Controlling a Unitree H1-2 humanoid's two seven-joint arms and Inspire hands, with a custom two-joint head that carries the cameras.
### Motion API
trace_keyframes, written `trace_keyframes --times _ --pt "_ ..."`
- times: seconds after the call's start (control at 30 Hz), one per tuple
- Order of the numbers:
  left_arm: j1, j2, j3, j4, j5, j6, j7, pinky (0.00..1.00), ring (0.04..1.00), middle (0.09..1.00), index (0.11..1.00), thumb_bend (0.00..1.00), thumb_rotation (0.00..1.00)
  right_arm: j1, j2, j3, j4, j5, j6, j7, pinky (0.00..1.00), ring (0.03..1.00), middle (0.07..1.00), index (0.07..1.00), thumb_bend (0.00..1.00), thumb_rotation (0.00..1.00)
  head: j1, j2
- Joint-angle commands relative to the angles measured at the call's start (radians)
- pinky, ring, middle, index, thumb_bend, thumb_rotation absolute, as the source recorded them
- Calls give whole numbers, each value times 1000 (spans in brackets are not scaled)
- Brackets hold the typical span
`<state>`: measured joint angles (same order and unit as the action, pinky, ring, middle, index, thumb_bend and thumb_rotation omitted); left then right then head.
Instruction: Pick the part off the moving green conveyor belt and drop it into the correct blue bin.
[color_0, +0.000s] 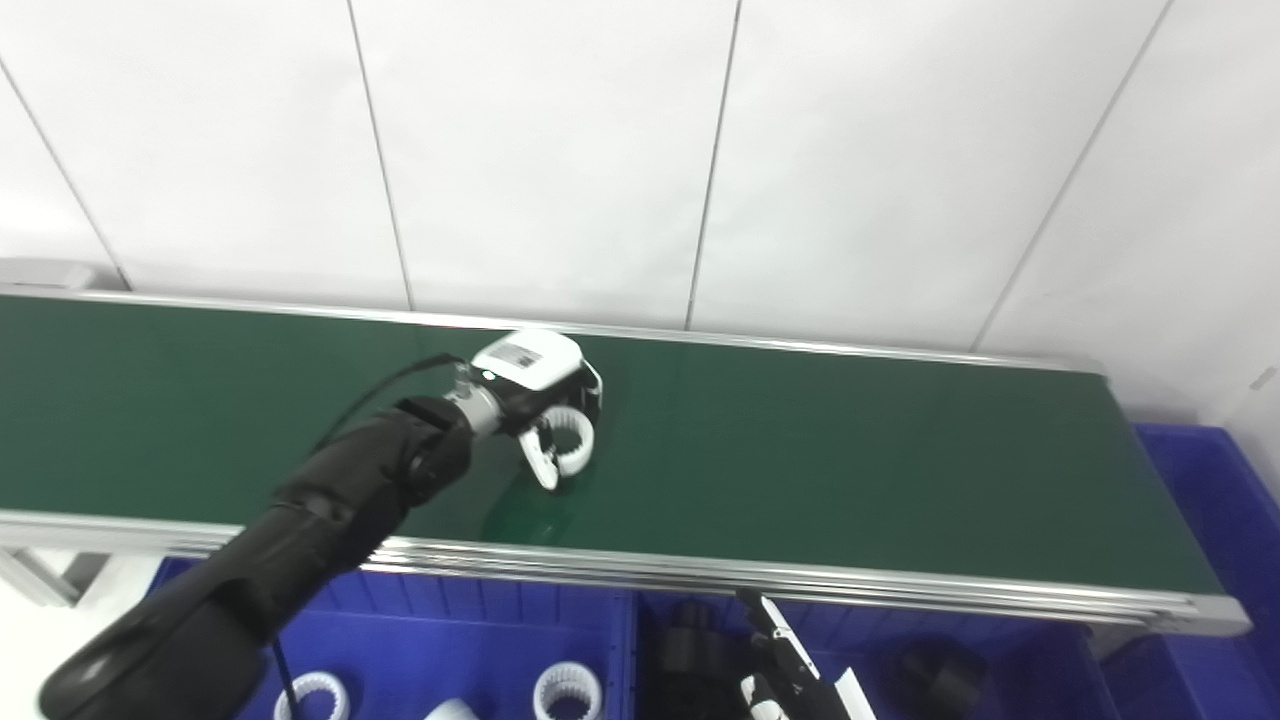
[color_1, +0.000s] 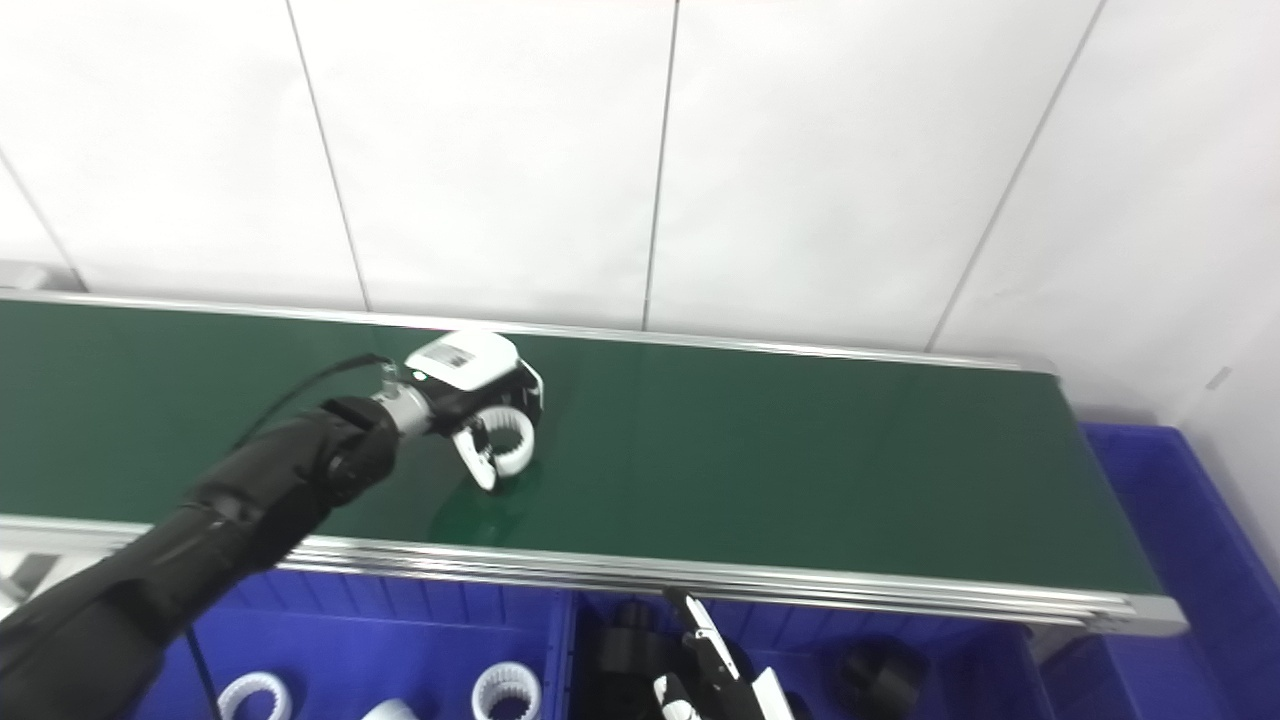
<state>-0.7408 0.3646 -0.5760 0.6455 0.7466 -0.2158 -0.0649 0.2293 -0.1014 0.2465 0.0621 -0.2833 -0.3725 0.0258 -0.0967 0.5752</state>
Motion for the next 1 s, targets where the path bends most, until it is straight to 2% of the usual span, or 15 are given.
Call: trace_keyframes --times 0.0,0.17,0.27,0.53,0.57,0.6,0.63,0.73,0.83,0.87,0.97 --pt "-12 14 47 -99 -45 19 -43 225 436 523 470 501 0 -7 6 -3 -24 9 -4 2 916 957 978 957 321 961 2 1" --pt "54 46 133 -276 -95 74 -121 239 440 519 474 501 0 -15 5 -2 -12 2 -9 3 926 956 976 959 328 969 5 5" --pt "83 62 177 -332 -131 67 -143 276 448 513 474 501 0 -19 7 -3 -8 2 -7 3 926 955 975 959 335 969 1 11" --pt "165 83 269 -468 -216 73 -211 281 442 519 473 499 0 -28 8 -4 3 -8 -14 -1 929 957 975 957 327 953 -17 27" --pt "179 85 279 -487 -222 76 -214 284 443 519 474 499 0 -27 9 -4 -3 -11 -6 0 930 958 975 957 327 950 -27 44" --pt "189 86 285 -500 -224 78 -216 298 447 515 472 499 0 -26 10 -4 -9 -13 1 1 931 960 977 958 331 956 -27 44" --pt "211 86 296 -526 -234 85 -220 305 450 514 472 499 0 -25 13 -4 -17 -12 9 3 932 961 979 959 333 959 -41 64" --pt "259 82 319 -575 -256 86 -227 309 445 511 477 499 0 -31 19 -3 -25 -6 23 8 934 964 979 961 321 961 -54 73" --pt "308 76 331 -597 -274 70 -219 299 439 510 479 500 0 -45 21 -1 -21 -16 37 11 947 974 985 964 330 978 -76 98" --pt "319 75 333 -601 -275 66 -218 303 440 508 478 500 0 -49 23 0 -22 -17 43 12 948 974 985 964 339 983 -89 122" --pt "343 69 339 -603 -299 71 -230 327 447 508 471 500 0 -62 29 -2 -25 -14 51 13 947 969 980 962 336 987 -120 155"
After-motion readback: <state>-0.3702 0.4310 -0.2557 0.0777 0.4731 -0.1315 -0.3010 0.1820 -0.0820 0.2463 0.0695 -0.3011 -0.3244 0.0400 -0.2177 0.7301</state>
